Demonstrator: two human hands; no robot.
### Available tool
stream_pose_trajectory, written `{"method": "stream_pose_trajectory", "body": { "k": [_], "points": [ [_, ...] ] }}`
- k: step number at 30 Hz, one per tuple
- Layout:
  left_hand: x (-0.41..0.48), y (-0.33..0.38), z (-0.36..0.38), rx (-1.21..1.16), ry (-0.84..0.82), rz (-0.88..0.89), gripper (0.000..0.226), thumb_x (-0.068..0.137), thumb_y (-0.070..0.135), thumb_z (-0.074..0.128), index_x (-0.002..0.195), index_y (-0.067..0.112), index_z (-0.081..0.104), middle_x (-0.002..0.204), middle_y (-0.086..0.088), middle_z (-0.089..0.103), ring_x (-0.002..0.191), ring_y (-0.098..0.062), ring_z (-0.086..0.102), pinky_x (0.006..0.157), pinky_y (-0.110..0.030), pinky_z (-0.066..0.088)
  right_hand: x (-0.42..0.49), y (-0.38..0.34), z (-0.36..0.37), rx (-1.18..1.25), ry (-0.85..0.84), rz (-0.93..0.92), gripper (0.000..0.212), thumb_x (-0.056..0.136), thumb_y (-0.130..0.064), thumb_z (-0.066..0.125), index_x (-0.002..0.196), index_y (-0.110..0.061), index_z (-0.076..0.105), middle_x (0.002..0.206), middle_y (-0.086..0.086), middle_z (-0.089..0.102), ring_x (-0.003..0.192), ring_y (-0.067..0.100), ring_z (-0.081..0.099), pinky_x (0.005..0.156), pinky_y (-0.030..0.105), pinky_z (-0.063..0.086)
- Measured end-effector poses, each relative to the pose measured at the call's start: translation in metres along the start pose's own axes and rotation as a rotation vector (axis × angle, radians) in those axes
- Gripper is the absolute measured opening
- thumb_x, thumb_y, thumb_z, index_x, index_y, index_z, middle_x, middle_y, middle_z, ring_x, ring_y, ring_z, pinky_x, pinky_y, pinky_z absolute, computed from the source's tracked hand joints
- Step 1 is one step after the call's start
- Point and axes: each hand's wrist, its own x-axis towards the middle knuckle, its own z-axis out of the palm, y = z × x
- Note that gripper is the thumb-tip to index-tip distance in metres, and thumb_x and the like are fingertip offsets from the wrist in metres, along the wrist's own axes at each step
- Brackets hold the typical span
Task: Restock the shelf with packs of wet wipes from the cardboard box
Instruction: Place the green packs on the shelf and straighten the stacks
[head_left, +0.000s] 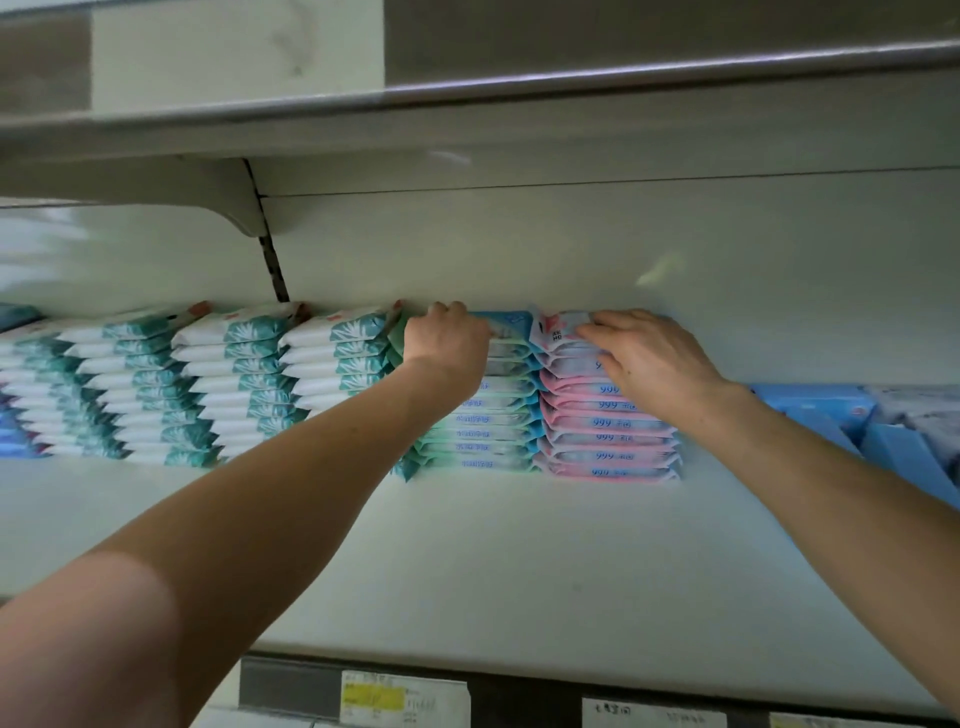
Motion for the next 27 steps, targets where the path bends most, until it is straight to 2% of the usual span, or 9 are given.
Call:
{"method": "stream_pose_trajectory", "body": {
  "k": [4,7,12,15,17,19,21,23,27],
  "points": [
    [-0.005,-0.006,-0.003,0.070,0.010,0.041,0.044,0.090,0.027,0.062,0.131,0.019,0.050,0.128,-0.007,0.049,0.120,-0.027,0.045,0.098,-0.041,0.037,0.001,-0.003,-0.006,0.006,-0.039,0.029,0.046,0.096,-0.012,0.047,0.141,-0.018,0.044,0.136,0.004,0.052,0.124,0.027,0.045,0.097,0.037,0.043],
    [-0.014,-0.028,-0.011,0.044,0.063,0.021,0.047,0.087,0.021,0.061,0.130,0.016,0.045,0.130,-0.008,0.046,0.123,-0.028,0.041,0.104,-0.044,0.032,0.005,-0.016,-0.016,0.038,-0.016,-0.002,0.048,0.092,-0.024,0.053,0.139,-0.019,0.046,0.136,0.002,0.050,0.125,0.027,0.042,0.099,0.036,0.038],
    [-0.018,-0.090,-0.014,-0.002,-0.020,-0.192,0.041,0.089,0.015,0.058,0.127,0.008,0.045,0.126,-0.010,0.050,0.119,-0.030,0.046,0.095,-0.043,0.041,0.027,-0.055,-0.014,0.066,0.077,-0.125,0.041,0.092,-0.029,0.055,0.132,-0.017,0.054,0.131,0.002,0.052,0.123,0.025,0.041,0.096,0.035,0.032],
    [-0.023,-0.106,0.000,0.003,-0.077,-0.176,0.036,0.096,0.020,0.050,0.131,0.014,0.045,0.125,-0.010,0.056,0.116,-0.030,0.051,0.087,-0.040,0.045,0.041,-0.081,-0.009,0.032,0.049,-0.174,0.049,0.094,-0.029,0.053,0.141,-0.021,0.043,0.142,0.004,0.043,0.129,0.024,0.037,0.103,0.035,0.030],
    [-0.024,-0.107,0.009,0.002,-0.045,-0.131,0.036,0.099,0.020,0.045,0.134,0.019,0.043,0.124,-0.009,0.058,0.116,-0.031,0.053,0.085,-0.040,0.046,0.047,-0.094,-0.002,0.017,0.018,-0.190,0.053,0.095,-0.025,0.051,0.146,-0.025,0.036,0.147,0.004,0.038,0.132,0.024,0.036,0.105,0.035,0.029],
    [-0.023,-0.110,0.015,0.028,0.006,-0.109,0.035,0.099,0.020,0.045,0.134,0.021,0.042,0.124,-0.009,0.058,0.115,-0.032,0.054,0.085,-0.040,0.047,0.053,-0.100,0.007,-0.001,0.010,-0.195,0.053,0.095,-0.014,0.050,0.145,-0.025,0.036,0.143,0.003,0.044,0.128,0.024,0.041,0.099,0.035,0.035],
    [-0.021,-0.113,0.019,0.053,0.029,-0.106,0.034,0.099,0.020,0.046,0.133,0.022,0.043,0.122,-0.008,0.058,0.113,-0.031,0.055,0.082,-0.040,0.047,0.059,-0.100,0.015,-0.001,0.032,-0.172,0.060,0.092,-0.001,0.049,0.144,-0.027,0.037,0.134,0.001,0.053,0.116,0.026,0.051,0.083,0.035,0.045],
    [-0.020,-0.114,0.021,0.082,0.042,-0.107,0.034,0.099,0.020,0.047,0.133,0.022,0.042,0.122,-0.007,0.059,0.111,-0.030,0.057,0.078,-0.037,0.044,0.064,-0.098,0.021,0.005,0.048,-0.151,0.064,0.091,0.004,0.049,0.143,-0.031,0.040,0.127,0.000,0.058,0.107,0.027,0.056,0.073,0.034,0.048],
    [-0.020,-0.113,0.018,0.124,0.049,-0.103,0.036,0.098,0.022,0.047,0.134,0.022,0.043,0.126,-0.006,0.057,0.116,-0.029,0.055,0.088,-0.037,0.042,0.068,-0.103,0.018,-0.038,0.074,-0.147,0.055,0.090,0.003,0.049,0.135,-0.030,0.051,0.119,0.004,0.062,0.103,0.028,0.057,0.073,0.034,0.052]
  ]
}}
